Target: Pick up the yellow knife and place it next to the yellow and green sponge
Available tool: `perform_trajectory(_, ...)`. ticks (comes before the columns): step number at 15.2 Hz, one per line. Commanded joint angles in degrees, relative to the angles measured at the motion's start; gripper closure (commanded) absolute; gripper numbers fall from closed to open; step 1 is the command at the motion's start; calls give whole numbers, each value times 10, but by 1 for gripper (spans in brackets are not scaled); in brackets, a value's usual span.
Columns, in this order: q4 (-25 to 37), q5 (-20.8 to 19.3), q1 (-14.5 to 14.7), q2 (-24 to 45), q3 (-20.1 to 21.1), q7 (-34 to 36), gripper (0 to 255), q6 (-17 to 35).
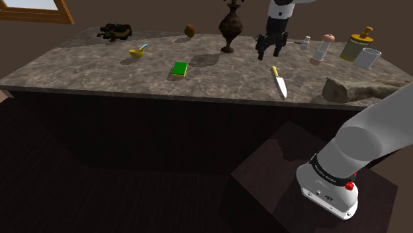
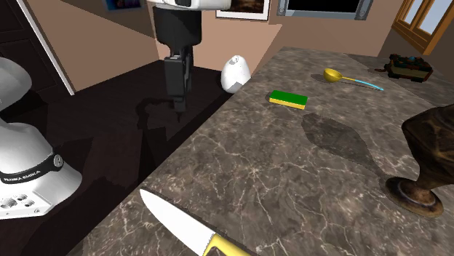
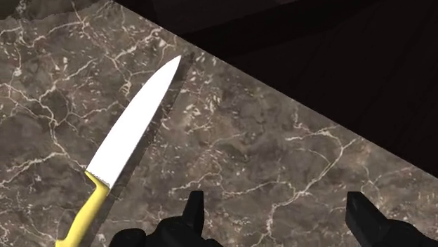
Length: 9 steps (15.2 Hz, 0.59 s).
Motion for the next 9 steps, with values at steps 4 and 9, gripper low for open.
perform_trajectory(4, 45, -2, -28, 88, -31, 1, 0, 27)
perform_trajectory(9, 96, 4, -54, 171, -58, 3, 0, 43)
